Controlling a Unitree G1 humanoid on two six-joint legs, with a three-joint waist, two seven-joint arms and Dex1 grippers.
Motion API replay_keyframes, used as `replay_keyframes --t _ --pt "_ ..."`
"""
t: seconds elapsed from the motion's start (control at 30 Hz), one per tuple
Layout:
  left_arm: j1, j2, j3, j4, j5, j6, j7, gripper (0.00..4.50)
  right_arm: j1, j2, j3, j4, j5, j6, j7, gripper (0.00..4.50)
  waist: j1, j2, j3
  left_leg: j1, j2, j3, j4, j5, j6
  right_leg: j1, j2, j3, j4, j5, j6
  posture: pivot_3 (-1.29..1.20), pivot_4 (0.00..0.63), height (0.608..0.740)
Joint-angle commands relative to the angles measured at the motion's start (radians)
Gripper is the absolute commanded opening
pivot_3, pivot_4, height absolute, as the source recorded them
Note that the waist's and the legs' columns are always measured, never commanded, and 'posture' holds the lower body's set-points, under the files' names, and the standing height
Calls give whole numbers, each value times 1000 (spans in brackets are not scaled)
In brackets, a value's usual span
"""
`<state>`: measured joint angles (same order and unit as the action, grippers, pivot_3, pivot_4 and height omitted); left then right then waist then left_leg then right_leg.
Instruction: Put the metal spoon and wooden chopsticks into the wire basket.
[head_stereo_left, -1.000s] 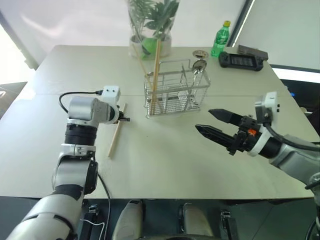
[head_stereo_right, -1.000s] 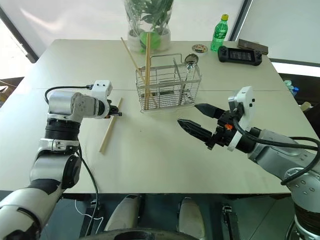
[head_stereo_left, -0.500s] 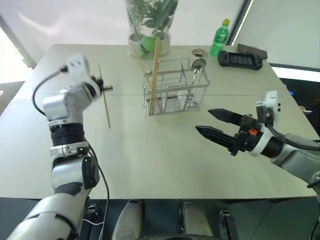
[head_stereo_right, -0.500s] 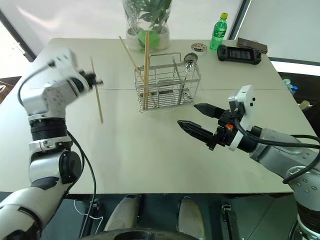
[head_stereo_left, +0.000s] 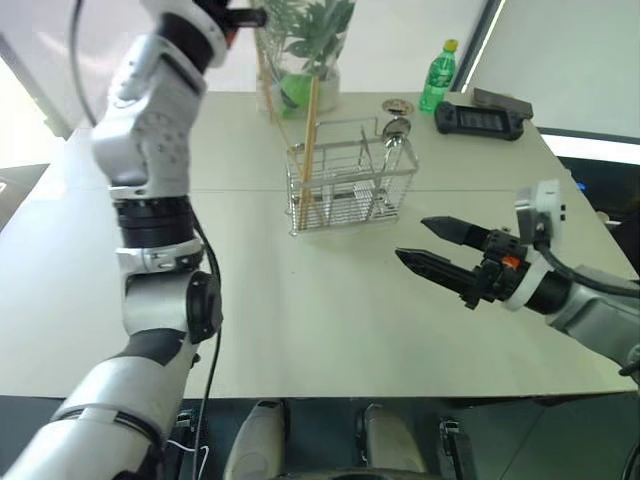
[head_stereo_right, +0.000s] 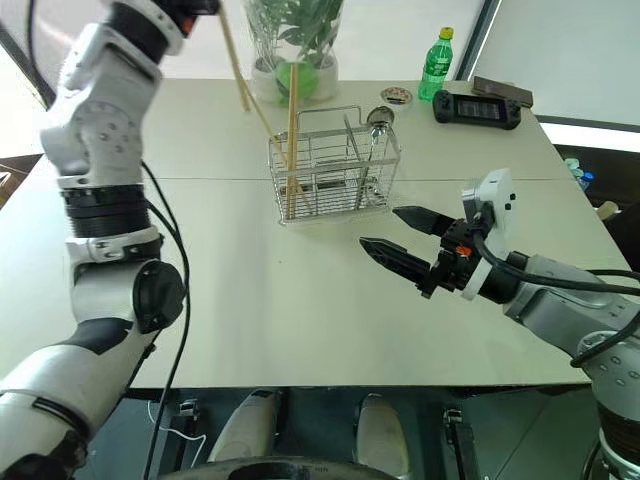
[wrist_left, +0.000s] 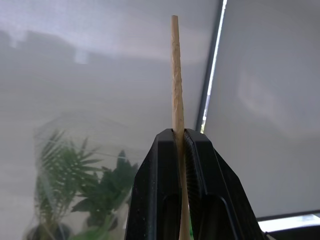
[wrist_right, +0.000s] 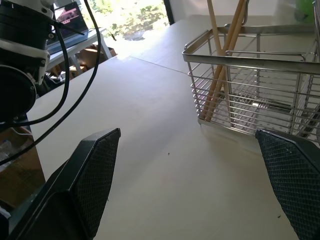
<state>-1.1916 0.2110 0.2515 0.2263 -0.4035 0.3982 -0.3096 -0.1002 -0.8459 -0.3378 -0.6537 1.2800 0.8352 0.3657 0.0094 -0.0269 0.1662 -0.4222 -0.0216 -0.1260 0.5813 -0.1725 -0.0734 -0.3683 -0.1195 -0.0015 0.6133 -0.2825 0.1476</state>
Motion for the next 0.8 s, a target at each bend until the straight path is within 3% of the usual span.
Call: replay_keyframes --t 0.03,0.3,0.57,0.67,0.8 --pt "19 -11 -39 5 33 -101 -25 117 15 6 -50 -47 18 -31 -21 4500 -2 0 0 0 0 0 0 0 0 -1 0 0 0 0 0 0 150 720" --pt "159 -68 -120 29 79 -195 -52 117 26 2 -57 -75 45 -37 -63 4500 3 0 0 1 0 0 1 0 0 1 0 0 1 0 0 0 150 720" --pt "218 -95 -118 60 98 -244 -28 117 -13 -20 -52 -51 83 -26 -90 4500 3 0 0 0 0 0 1 0 0 0 0 0 1 0 0 0 150 720" --pt "228 -102 -106 60 86 -232 -17 1081 -25 -24 -49 -41 90 -22 -93 4500 3 0 0 0 0 0 1 0 0 0 0 0 1 0 0 0 150 720" --pt "239 -108 -83 23 48 -195 -1 3137 -37 -28 -42 -24 92 -19 -87 4500 3 0 0 0 0 0 1 0 0 0 0 0 1 0 0 0 150 720"
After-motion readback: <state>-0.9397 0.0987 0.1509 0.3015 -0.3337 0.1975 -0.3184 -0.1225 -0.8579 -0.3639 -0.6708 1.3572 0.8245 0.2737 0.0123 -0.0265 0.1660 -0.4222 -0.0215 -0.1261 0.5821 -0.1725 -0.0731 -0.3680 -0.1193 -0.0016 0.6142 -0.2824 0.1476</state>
